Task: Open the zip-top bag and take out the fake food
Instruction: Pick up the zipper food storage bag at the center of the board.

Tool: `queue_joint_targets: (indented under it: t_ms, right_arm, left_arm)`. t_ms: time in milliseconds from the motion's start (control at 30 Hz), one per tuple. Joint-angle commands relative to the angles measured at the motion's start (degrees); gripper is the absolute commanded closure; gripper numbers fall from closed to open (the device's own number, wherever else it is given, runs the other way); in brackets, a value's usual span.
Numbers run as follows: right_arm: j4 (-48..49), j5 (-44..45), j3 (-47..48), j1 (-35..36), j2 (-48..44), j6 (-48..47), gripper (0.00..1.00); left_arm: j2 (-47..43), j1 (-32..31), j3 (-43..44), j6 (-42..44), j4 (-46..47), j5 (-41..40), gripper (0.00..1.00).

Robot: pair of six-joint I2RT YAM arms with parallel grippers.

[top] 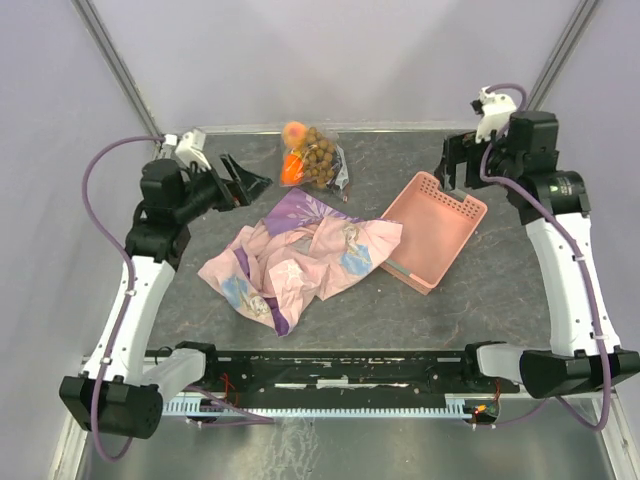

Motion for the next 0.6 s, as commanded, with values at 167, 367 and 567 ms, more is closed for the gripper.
queue_joint_targets:
  t_ms: [167, 367, 567]
  right_arm:
    - [11.85, 6.39, -17.37, 5.86, -4.09, 7.92, 0.01]
    - [20.57, 5.85, -28.20, 8.89, -6.01, 11.00, 0.01]
    - [29.80, 4.18, -36.16, 10.54, -7.44, 14.00, 0.01]
  left_arm:
    - [-2.33, -11.77, -8.62, 0.36, 3.32, -12.82, 0.01]
    - [-3.10, -17.21, -18.27, -2.99, 13.41, -17.55, 0.01]
    - [0.06, -17.37, -23.10, -5.25, 20.89, -17.94, 0.01]
